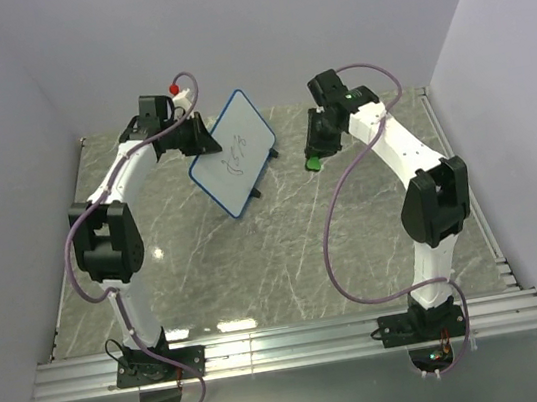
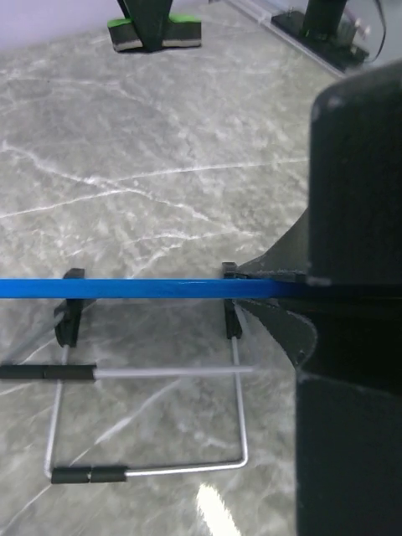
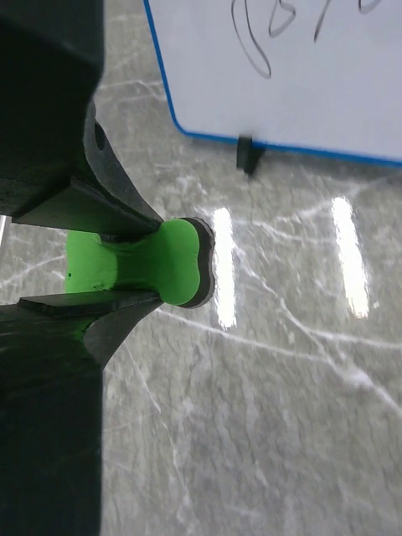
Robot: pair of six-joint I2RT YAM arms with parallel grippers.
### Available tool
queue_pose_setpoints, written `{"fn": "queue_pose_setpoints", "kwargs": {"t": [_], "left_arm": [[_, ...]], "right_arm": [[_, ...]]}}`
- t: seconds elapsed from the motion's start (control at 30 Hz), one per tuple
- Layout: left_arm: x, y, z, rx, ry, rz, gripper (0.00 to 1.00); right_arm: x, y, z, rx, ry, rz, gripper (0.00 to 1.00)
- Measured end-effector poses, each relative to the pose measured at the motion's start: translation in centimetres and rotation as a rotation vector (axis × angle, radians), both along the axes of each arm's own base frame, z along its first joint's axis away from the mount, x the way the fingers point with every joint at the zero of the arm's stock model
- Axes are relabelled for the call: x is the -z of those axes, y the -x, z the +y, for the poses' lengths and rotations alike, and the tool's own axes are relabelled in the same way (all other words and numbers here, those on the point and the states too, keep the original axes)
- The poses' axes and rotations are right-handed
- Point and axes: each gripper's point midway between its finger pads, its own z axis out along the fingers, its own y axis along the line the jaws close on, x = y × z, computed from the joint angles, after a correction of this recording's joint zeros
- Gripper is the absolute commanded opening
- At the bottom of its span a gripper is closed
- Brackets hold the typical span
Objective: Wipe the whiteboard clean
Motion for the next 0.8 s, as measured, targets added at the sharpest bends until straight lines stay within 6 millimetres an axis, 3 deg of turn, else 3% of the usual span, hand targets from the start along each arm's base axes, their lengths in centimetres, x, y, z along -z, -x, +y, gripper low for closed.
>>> {"fn": "queue_pose_setpoints", "kwargs": {"t": [0.23,0.4,0.57,0.67,0.8], "left_arm": [[0.7,1.1,-0.8,-0.003,0.038,0.061,0.00],[1.7,1.0,-1.0,-0.052,0.025,0.147,0.00],[2.0,0.2,-1.5,-0.090,0.046,0.179,0.00],[2.1,0.0,-1.8,-0.098,0.052,0.188,0.00],[2.1,-0.4,-2.0,-0.104,0.050,0.190,0.00]], "right_arm": [[-1.0,-0.4,2.8,-0.059,-0.109,-0.039,0.00],[-3.2,-1.7,7.1,-0.156,-0.321,-0.134,0.00],[-6.2,-5.1,12.3,-0.213,-0.535,-0.241,0.00],[-5.7,-7.8,15.4,-0.225,-0.610,-0.256,0.00],[-1.5,-10.6,18.5,-0.191,-0.669,-0.198,0.00]]}}
